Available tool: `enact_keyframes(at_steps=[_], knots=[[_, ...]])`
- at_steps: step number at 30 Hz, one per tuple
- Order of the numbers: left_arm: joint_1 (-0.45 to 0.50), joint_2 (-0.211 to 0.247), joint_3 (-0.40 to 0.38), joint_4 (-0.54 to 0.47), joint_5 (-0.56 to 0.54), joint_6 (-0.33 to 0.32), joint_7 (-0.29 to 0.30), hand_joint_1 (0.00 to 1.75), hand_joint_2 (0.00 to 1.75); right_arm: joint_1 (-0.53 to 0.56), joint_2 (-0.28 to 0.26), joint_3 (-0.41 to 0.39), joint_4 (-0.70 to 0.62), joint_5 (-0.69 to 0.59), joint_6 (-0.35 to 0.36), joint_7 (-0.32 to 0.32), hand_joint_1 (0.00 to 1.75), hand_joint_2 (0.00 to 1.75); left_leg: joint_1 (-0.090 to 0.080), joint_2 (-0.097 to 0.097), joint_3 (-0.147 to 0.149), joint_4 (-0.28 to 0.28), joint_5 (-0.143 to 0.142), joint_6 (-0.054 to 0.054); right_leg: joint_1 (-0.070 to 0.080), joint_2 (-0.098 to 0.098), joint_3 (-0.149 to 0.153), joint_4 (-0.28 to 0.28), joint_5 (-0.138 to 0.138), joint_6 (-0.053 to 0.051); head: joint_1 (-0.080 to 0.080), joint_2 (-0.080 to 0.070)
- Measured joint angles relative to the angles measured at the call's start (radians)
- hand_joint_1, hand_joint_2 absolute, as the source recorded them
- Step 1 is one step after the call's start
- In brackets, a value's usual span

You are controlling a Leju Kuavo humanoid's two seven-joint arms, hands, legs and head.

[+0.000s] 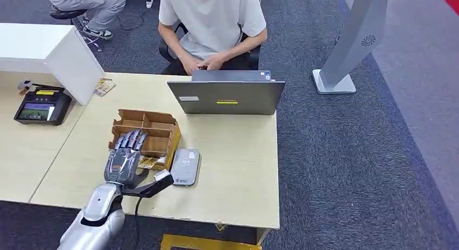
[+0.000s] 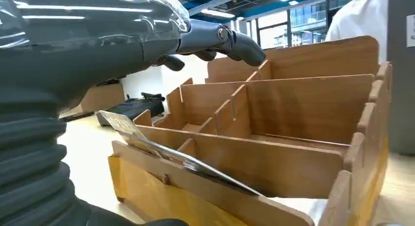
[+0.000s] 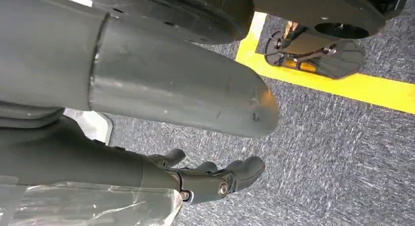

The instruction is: Pass the card to the sensor for recognition and then transmit it.

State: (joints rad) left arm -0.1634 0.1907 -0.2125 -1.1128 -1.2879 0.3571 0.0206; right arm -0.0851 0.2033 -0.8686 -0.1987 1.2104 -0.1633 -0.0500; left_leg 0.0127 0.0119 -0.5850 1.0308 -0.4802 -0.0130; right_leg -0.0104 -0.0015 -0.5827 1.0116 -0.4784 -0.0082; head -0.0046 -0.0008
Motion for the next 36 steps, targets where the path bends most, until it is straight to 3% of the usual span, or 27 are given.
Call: enact_keyframes(at_steps=[25, 36], knots=[[0.002, 0.003, -0.064, -0.082, -0.012, -0.008, 0.001, 0.0, 1.75, 0.0, 0.003, 0.0, 0.001, -0.005, 0.0, 0.0, 0.0, 0.0, 0.0, 0.0, 0.0, 0.0, 0.0, 0.0, 0.0, 0.0, 0.0, 0.0, 0.0, 0.0, 0.0, 0.0], [0.004, 0.003, -0.065, -0.082, -0.014, -0.061, 0.063, 0.0, 1.75, 0.0, 0.003, -0.004, 0.001, -0.011, -0.004, 0.0, 0.0, 0.0, 0.0, 0.0, 0.0, 0.0, 0.0, 0.0, 0.0, 0.0, 0.0, 0.0, 0.0, 0.0, 0.0, 0.0]])
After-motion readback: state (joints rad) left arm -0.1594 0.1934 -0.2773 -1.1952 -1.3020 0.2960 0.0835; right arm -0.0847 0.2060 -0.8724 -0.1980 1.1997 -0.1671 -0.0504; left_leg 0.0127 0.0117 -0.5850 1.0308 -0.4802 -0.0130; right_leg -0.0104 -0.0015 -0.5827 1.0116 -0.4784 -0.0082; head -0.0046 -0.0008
